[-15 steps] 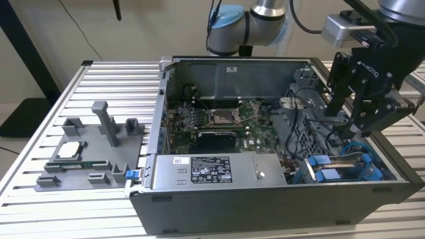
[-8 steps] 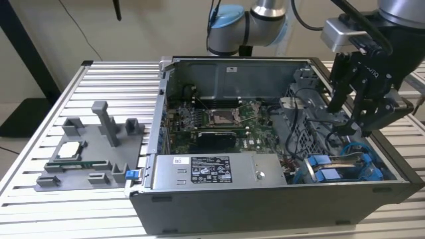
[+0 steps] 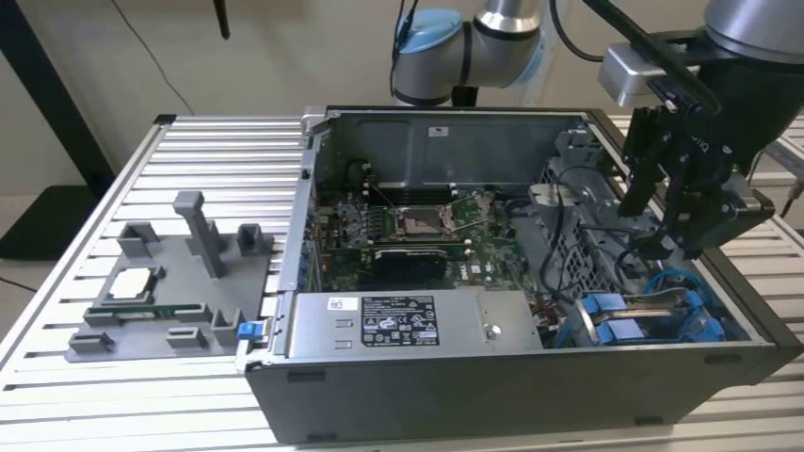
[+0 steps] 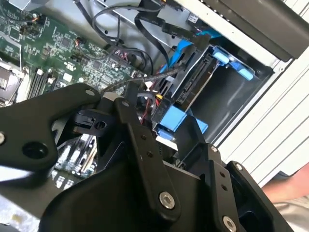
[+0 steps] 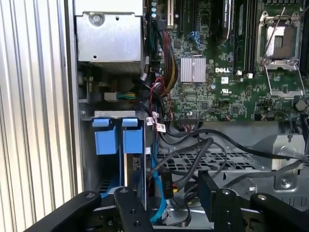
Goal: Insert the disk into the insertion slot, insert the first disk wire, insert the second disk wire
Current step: 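Insert the first disk wire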
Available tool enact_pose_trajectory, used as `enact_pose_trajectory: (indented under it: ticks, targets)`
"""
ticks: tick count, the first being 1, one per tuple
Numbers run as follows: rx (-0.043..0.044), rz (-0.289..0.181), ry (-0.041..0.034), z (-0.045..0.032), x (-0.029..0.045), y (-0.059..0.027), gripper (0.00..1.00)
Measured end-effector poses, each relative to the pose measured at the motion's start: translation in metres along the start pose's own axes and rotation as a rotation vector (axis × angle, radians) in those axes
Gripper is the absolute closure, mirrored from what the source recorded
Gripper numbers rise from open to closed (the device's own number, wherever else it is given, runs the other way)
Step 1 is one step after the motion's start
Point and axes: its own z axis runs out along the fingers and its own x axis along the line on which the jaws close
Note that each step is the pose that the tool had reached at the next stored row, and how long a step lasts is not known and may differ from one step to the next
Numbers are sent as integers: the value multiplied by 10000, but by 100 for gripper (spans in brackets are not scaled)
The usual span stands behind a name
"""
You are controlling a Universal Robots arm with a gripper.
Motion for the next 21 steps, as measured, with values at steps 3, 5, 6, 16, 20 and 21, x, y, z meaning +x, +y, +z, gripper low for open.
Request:
enact_pose_trajectory:
  ticks: [3, 5, 6, 16, 20, 21]
  targets:
    - [15, 5, 4, 7, 0, 1, 0]
    - [16, 6, 4, 7, 0, 2, 100]
    - [16, 7, 2, 9, 0, 2, 100]
    - [14, -24, -2, 8, 12, -3, 100]
    - [27, -27, -4, 11, 16, -4, 100]
    - [33, -29, -1, 12, 17, -5, 100]
